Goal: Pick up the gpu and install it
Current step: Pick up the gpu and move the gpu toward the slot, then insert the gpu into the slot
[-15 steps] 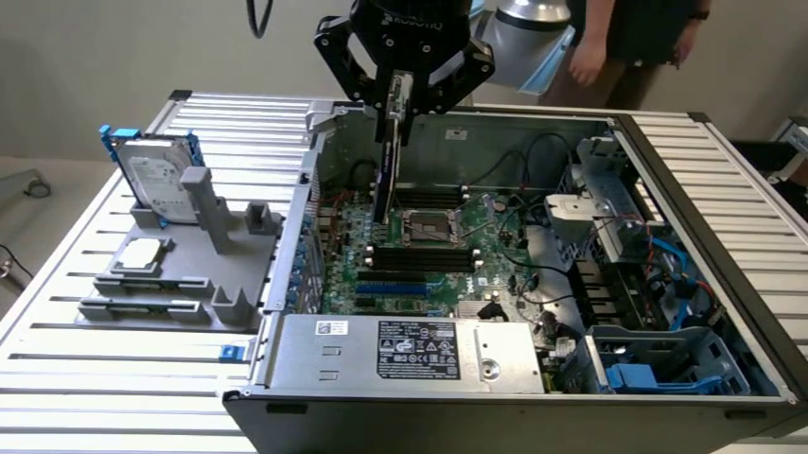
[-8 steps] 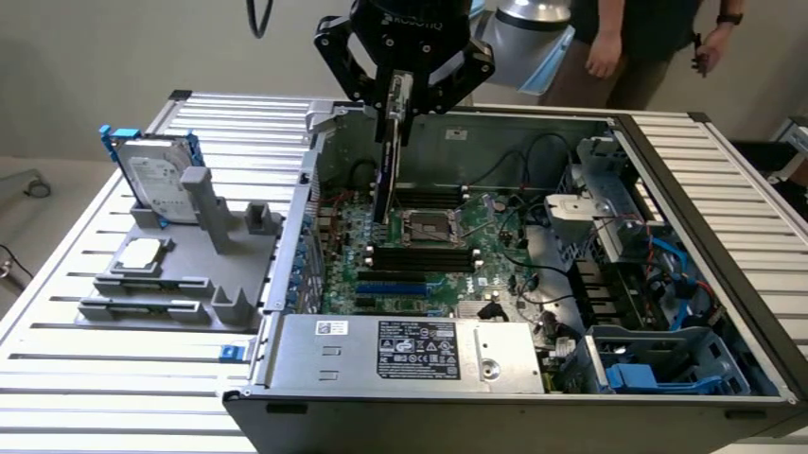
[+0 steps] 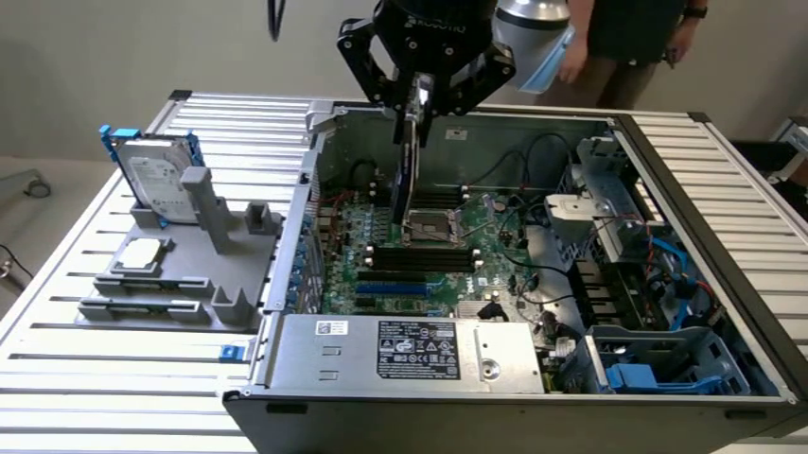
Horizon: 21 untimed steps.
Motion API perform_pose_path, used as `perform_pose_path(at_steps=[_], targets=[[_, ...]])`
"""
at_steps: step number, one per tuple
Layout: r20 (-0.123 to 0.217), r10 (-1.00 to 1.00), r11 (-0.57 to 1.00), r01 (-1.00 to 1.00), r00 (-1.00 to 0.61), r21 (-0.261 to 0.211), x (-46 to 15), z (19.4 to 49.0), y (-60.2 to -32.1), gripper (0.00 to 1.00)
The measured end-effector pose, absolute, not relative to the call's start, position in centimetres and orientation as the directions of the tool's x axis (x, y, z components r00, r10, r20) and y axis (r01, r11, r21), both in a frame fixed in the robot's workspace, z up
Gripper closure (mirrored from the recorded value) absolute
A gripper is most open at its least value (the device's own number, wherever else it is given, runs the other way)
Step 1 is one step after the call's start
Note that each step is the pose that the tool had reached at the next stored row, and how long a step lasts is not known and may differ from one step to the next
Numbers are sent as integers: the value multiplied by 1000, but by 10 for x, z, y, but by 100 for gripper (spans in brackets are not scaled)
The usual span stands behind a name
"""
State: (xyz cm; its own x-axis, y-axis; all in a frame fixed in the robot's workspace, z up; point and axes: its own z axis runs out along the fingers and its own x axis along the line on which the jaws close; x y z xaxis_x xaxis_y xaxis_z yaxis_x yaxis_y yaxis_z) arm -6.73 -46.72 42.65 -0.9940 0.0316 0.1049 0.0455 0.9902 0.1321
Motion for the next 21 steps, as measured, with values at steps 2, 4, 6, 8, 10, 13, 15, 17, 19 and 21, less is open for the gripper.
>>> perform_pose_path(at_steps=[2,4,6,8,10,13,15,17,19,21], targets=[[104,32,990,45,-994,132,-65,424,-465,73],[103,32,990,45,-994,131,-62,420,-462,73],[102,31,991,45,-994,130,-59,418,-458,73],[101,32,991,44,-994,128,-57,415,-454,73],[100,31,991,44,-995,125,-57,411,-450,73],[99,31,991,43,-995,124,-57,409,-449,73],[99,31,991,43,-995,124,-57,409,-449,73],[99,31,991,43,-995,124,-57,409,-449,73],[99,31,991,43,-995,124,-57,409,-449,73],[99,31,991,43,-995,124,-57,409,-449,73]])
